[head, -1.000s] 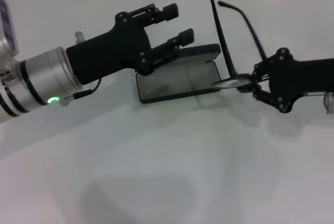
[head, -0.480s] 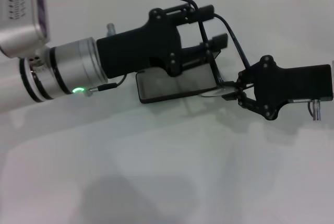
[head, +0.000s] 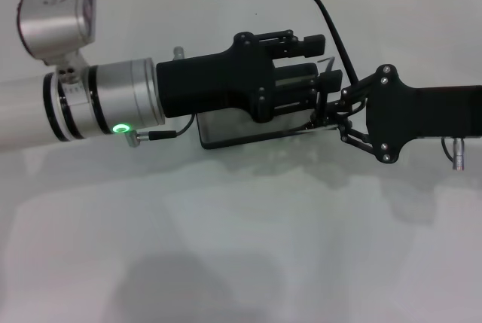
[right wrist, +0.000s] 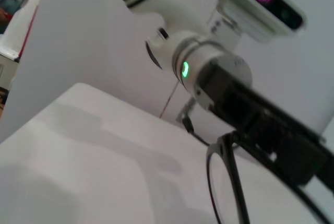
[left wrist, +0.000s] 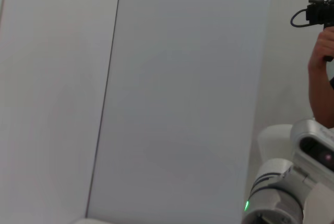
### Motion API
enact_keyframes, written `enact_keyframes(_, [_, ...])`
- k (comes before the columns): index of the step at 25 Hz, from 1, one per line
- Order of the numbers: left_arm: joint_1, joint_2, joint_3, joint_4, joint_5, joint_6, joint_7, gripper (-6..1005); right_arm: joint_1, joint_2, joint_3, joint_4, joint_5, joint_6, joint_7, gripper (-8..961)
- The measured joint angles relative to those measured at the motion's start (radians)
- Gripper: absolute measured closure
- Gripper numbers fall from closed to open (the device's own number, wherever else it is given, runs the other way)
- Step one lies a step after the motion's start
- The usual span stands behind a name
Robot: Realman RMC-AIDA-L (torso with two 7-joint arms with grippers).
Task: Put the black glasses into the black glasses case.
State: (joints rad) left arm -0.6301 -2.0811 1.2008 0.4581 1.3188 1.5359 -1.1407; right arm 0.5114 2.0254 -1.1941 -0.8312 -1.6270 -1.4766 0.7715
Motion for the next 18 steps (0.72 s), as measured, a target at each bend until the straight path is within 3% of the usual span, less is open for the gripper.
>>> enact_keyframes(10, [-0.023, 0.009, -0.006, 0.004, 0.036, -0.004, -0.063, 426, -0.05, -0.002, 0.003, -0.009, 0.044, -0.073, -0.127, 850])
enact_keyframes(18, [-0.023, 0.01, -0.001, 0.002, 0.038, -0.065, -0.059, 426, -0.06, -0.006, -0.013, 0.002, 0.066, -0.386, -0.221, 851])
